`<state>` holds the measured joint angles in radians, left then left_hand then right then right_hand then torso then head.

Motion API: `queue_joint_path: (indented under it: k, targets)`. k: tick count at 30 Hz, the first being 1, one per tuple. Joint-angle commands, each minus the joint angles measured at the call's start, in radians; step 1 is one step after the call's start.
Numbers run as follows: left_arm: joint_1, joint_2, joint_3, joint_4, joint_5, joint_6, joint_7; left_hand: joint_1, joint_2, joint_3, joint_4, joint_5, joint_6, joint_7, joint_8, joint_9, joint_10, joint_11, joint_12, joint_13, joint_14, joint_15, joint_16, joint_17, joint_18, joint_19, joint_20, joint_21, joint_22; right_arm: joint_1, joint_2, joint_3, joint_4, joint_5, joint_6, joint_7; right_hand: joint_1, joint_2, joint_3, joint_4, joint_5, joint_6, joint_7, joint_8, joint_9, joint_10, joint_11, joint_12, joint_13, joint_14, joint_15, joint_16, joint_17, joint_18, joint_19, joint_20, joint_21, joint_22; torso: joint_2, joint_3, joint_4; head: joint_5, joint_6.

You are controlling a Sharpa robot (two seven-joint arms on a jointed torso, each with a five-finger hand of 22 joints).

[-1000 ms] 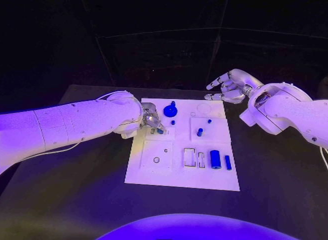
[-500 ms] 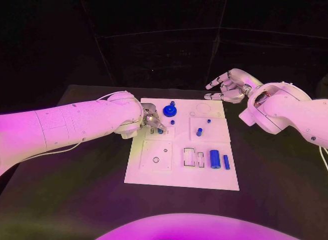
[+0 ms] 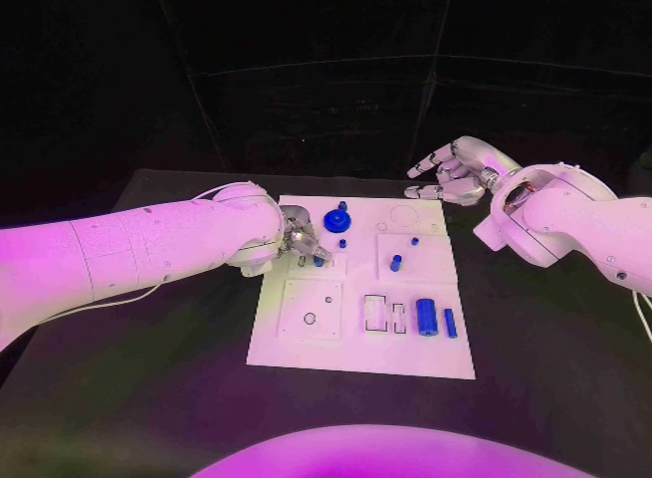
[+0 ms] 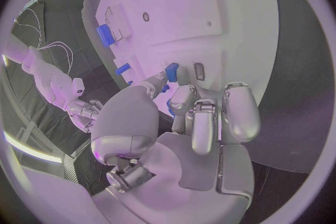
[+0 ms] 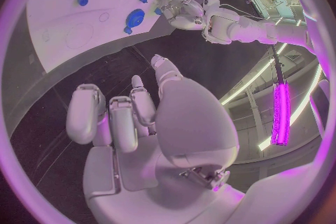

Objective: Assemble the parts on the task board

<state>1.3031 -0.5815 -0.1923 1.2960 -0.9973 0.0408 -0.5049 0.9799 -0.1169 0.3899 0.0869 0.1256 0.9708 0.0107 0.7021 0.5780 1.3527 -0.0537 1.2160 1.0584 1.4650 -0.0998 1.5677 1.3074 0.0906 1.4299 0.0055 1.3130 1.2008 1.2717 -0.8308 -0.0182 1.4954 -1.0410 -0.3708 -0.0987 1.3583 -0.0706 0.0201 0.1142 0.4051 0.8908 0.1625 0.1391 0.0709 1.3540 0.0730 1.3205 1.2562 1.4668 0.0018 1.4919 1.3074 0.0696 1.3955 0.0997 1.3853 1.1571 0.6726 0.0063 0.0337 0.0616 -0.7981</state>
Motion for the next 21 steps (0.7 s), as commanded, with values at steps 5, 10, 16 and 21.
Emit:
queue_joint_path:
  k: [5,10,16,21]
  targets:
    - [0.000,-0.004,0.001,-0.002,-0.001,-0.002,-0.006,-0.045,-0.015,-0.102,0.040,-0.073,0.012,-0.001,0.008,0.003,0.010,-0.001,0.007,0.006,0.106,-0.008,0.003,0.263,-0.013,0.009,-0.002,0.007,0.005,0.002,0.000,0.001,0.001,0.003,-0.009,0.012,-0.009,0.004,0.000,0.006,0.002,0.003,-0.001,0.006,-0.001,-0.006,-0.001,-0.004,-0.002,0.066,-0.009,-0.007,0.089,0.011,-0.003,-0.002,-0.006,-0.003,0.000,-0.0006,0.0009,-0.003,0.000]
    - [0.000,-0.016,0.008,0.008,0.011,-0.022,-0.004,-0.060,-0.038,-0.206,0.082,-0.080,0.010,-0.006,0.007,0.005,0.007,-0.005,0.003,0.002,0.106,-0.016,0.003,0.263,-0.013,0.009,-0.007,0.004,0.005,0.002,0.000,0.001,-0.002,0.004,-0.011,0.013,-0.015,-0.002,-0.004,0.009,0.002,-0.006,0.000,0.003,-0.003,-0.012,0.000,-0.010,-0.010,0.063,-0.008,-0.013,0.078,0.014,-0.009,-0.002,-0.013,-0.016,-0.001,-0.0012,0.0022,-0.005,0.001]
    - [0.001,-0.033,0.048,0.021,0.033,-0.031,-0.001,-0.030,-0.028,-0.313,0.136,-0.080,0.001,-0.004,0.007,0.009,-0.001,-0.008,-0.007,-0.010,0.106,-0.014,0.003,0.263,-0.011,0.006,-0.012,-0.002,0.000,0.002,0.002,0.001,-0.010,0.006,-0.013,0.014,-0.015,-0.002,-0.005,0.010,0.003,-0.008,0.001,0.003,-0.003,-0.013,0.001,-0.011,-0.010,0.063,-0.008,-0.015,0.076,0.014,-0.010,-0.002,-0.014,-0.018,0.000,-0.0004,0.0017,-0.005,0.003]
    - [0.008,-0.050,0.096,0.023,0.065,0.002,0.007,0.037,-0.014,-0.360,0.145,-0.079,-0.030,0.007,-0.006,0.005,-0.045,0.004,-0.059,-0.076,0.106,-0.008,0.003,0.263,-0.004,-0.012,-0.007,-0.035,-0.040,0.002,0.005,0.001,-0.018,0.010,-0.012,0.015,-0.017,-0.003,-0.006,0.011,0.003,-0.012,0.002,0.001,-0.004,-0.018,0.001,-0.017,-0.018,0.061,-0.007,-0.020,0.067,0.016,-0.014,-0.002,-0.020,-0.029,0.000,-0.0004,0.0027,-0.006,0.010]
